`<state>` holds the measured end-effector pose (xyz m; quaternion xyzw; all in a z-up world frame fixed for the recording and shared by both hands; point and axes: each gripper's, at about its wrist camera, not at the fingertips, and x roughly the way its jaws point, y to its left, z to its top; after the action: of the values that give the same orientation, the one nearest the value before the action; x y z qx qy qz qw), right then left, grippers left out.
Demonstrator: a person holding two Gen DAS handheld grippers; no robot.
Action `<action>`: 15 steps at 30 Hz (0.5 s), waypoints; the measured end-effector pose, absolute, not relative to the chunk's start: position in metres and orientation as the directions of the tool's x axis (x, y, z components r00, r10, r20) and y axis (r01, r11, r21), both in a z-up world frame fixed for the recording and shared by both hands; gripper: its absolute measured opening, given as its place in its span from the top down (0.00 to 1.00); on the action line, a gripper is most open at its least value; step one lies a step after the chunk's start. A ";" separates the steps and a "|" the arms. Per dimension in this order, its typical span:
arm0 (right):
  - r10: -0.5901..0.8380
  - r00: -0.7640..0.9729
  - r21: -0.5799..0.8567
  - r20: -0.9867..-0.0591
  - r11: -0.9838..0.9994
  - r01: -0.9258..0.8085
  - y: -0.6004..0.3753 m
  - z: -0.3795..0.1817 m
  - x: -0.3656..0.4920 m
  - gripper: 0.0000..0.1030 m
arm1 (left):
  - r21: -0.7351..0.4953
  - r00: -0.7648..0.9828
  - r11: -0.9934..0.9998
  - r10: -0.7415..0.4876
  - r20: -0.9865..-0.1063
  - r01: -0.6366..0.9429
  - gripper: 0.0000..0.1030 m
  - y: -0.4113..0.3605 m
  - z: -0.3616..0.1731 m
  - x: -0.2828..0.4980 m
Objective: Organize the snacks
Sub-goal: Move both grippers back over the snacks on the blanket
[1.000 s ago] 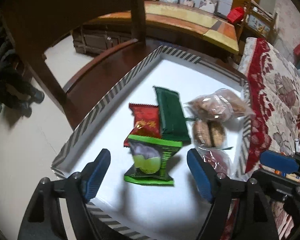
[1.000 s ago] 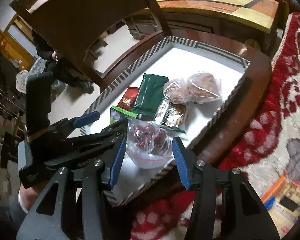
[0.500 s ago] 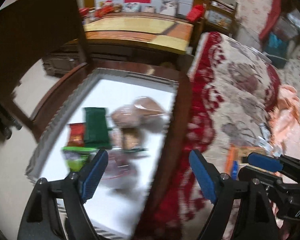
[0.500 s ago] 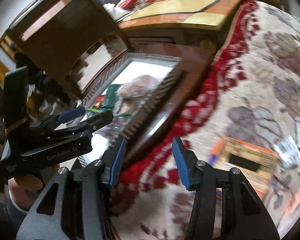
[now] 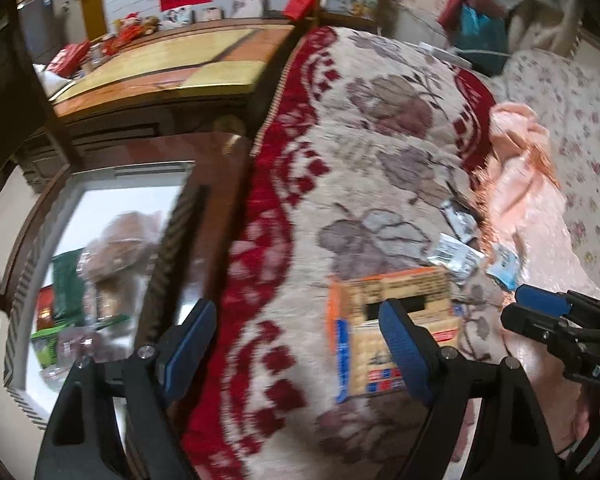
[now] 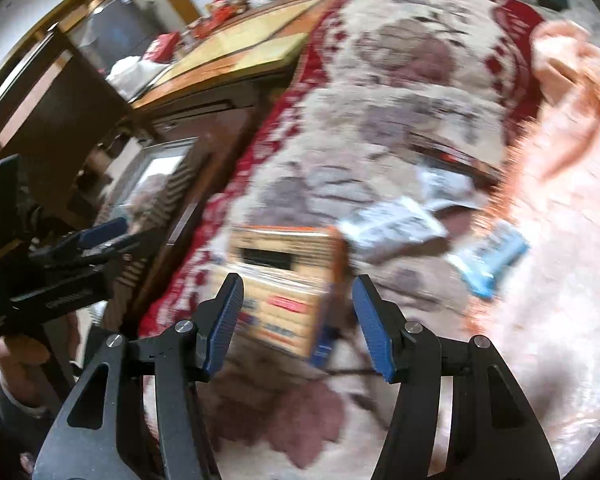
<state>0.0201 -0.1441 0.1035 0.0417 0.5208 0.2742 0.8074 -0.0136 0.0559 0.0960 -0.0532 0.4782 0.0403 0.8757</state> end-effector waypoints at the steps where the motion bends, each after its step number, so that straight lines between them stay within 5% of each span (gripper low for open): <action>1: 0.472 0.312 0.345 -0.824 0.856 -0.385 -0.153 0.100 0.021 0.45 | -0.056 0.534 0.992 0.011 -0.846 -0.110 0.17 0.051 0.095 -0.011; 15: 0.430 0.330 0.358 -0.841 0.898 -0.256 -0.218 0.073 0.039 0.45 | -0.100 0.470 0.993 -0.116 -0.875 0.060 0.17 -0.008 0.083 0.033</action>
<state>0.0387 -0.2185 0.0730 0.0805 0.5390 0.2113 0.8114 0.0335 -0.0075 0.0828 -0.0275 0.5123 -0.0513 0.8568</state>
